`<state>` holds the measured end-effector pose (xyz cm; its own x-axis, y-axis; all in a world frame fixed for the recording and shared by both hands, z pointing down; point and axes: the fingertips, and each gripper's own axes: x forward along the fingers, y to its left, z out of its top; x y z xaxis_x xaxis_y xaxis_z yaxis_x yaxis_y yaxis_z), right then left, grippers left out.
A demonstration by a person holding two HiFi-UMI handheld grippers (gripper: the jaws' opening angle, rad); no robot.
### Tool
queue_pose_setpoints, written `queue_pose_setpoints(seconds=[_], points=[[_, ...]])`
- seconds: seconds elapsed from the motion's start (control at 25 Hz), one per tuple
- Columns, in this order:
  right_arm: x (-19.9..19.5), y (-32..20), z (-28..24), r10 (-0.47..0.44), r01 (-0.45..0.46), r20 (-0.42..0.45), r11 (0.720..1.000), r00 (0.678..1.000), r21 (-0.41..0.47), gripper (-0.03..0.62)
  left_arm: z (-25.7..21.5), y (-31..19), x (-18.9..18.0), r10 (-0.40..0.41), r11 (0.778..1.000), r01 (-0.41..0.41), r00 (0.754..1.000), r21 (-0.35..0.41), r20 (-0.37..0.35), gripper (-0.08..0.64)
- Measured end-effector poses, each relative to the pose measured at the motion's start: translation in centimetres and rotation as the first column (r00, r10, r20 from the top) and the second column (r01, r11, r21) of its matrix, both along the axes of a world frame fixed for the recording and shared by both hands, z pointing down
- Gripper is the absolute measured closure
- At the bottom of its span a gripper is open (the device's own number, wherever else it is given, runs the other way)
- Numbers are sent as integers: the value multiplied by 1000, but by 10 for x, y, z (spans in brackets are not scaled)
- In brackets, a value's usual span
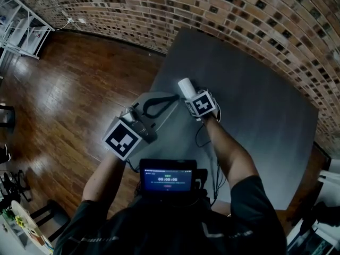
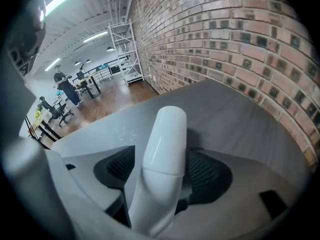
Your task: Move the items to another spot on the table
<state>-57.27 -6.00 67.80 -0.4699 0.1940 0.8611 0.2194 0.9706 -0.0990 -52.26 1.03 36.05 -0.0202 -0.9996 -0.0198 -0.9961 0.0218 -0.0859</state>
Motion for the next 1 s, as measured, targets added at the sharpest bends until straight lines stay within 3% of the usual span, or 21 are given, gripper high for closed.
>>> queue_pose_setpoints(seconds=[0.16,0.44,0.72,1.0], points=[[-6,-1,0,26,-26,28,1000,999,2,310,8,-1,-5,-7,1000,7,1000,-1,-26,557],[-3,-4,7,29,-29,-2,1000,1000,4,313,10,-1,-7,-16,1000,16,999,-2,-36,557],[8,-14,-8,54,-54,20,999,998,6,316,-13,-6,0,3,1000,-3,1000,16,20,557],[9,-23,-89,89,-89,197,996,976,-8,316,-40,-16,25,52,997,-55,997,52,59,557]])
